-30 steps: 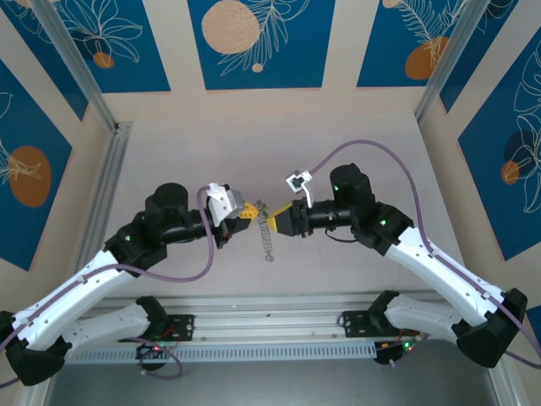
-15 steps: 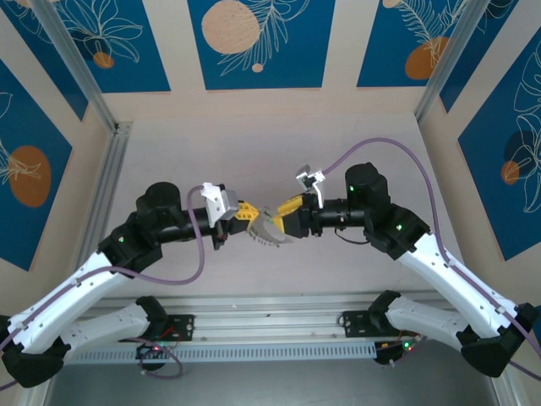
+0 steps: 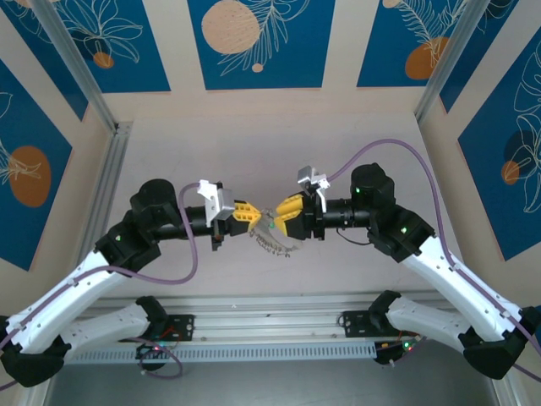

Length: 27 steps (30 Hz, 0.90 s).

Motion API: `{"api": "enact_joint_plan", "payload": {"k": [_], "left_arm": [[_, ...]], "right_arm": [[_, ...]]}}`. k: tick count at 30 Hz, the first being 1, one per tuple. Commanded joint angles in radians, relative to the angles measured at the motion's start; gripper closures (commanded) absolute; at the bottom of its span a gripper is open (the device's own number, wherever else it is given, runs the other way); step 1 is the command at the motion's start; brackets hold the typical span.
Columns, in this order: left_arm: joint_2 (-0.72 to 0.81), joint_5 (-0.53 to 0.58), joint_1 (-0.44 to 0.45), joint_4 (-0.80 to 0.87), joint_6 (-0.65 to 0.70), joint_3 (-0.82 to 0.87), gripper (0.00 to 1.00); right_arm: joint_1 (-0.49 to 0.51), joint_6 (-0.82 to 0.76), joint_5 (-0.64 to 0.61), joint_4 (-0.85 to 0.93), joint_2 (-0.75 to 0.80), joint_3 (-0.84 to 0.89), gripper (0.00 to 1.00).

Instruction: Put the keys on the keyring

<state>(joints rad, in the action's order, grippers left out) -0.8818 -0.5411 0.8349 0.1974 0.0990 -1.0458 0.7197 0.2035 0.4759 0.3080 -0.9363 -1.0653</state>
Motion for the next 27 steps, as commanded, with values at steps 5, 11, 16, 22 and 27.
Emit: {"api": "enact_joint_plan", "payload": {"k": [5, 11, 16, 22, 27], "left_arm": [[-0.008, -0.056, 0.011, -0.047, -0.017, -0.04, 1.0], [-0.023, -0.076, 0.011, -0.041, -0.019, -0.048, 1.0], [-0.022, -0.084, 0.01, -0.041, -0.023, -0.046, 1.0], [-0.024, -0.088, 0.009, -0.043, -0.028, -0.049, 1.0], [-0.034, -0.099, 0.008, -0.044, -0.034, -0.053, 1.0]], "right_arm": [[0.004, -0.052, 0.013, -0.028, -0.005, -0.03, 0.6], [0.004, -0.068, 0.043, -0.05, -0.033, -0.036, 0.6], [0.004, -0.095, 0.059, -0.064, -0.041, -0.041, 0.68], [0.006, -0.104, 0.079, -0.086, -0.038, -0.029, 0.79], [0.006, -0.122, 0.075, -0.083, -0.036, -0.027, 0.78]]}}
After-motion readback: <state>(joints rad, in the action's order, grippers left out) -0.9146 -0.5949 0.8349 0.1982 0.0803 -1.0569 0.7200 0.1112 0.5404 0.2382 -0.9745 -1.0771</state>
